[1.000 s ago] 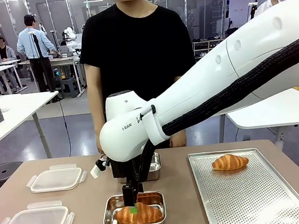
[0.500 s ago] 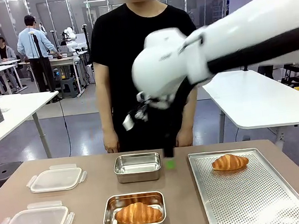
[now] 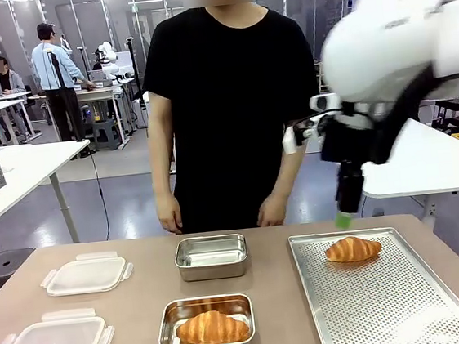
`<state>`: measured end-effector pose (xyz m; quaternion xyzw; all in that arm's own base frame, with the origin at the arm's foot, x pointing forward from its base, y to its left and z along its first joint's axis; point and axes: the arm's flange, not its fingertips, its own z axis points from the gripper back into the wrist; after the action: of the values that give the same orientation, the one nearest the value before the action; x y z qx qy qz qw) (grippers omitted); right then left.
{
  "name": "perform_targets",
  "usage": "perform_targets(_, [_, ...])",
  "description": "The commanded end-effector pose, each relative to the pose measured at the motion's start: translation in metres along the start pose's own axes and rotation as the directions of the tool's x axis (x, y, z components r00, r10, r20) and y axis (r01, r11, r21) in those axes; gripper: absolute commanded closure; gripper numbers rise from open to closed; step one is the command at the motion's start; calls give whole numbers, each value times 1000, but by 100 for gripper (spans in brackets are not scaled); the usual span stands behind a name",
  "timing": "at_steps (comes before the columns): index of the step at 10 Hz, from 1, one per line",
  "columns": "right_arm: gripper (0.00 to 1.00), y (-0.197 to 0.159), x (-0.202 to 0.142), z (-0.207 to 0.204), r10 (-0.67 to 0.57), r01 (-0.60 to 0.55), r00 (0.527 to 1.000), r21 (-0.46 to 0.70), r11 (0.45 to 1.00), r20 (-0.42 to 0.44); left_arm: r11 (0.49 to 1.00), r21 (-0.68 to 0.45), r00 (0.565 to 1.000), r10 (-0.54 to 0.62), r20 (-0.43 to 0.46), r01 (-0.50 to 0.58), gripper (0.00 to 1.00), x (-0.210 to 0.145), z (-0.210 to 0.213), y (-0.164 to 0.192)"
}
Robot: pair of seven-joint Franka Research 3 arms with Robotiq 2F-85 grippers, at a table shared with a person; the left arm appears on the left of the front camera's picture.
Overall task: Place the bread into the airtight container.
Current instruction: Pick up a Butter Roll and place it into an empty Airtight Container.
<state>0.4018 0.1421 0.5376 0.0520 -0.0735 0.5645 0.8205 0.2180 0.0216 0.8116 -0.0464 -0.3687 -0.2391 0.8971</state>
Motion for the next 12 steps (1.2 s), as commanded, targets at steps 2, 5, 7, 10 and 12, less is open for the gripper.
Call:
perform_targets(2, [0,25,-45,14,-168,175,983,-84,981,77,1000,2,1000,-2,0,2,0,1,1,-1])
perform_targets(5, [0,-24,-90,-37,-33,51,985,-110,993,167,1000,2,1000,-2,0,2,0,1,1,-1])
perform_targets(7, [0,-52,-95,-60,13,9,970,-91,996,241,1000,2,1000,-2,0,2,0,1,1,-1])
perform_targets(10, [0,-97,-68,-78,23,-20,956,-13,1000,292,1000,2,1000,-2,0,2,0,1,1,-1])
perform_targets(12, [0,-113,-30,-98,52,-66,941,31,997,334,1000,2,1000,-2,0,2,0,1,1,-1])
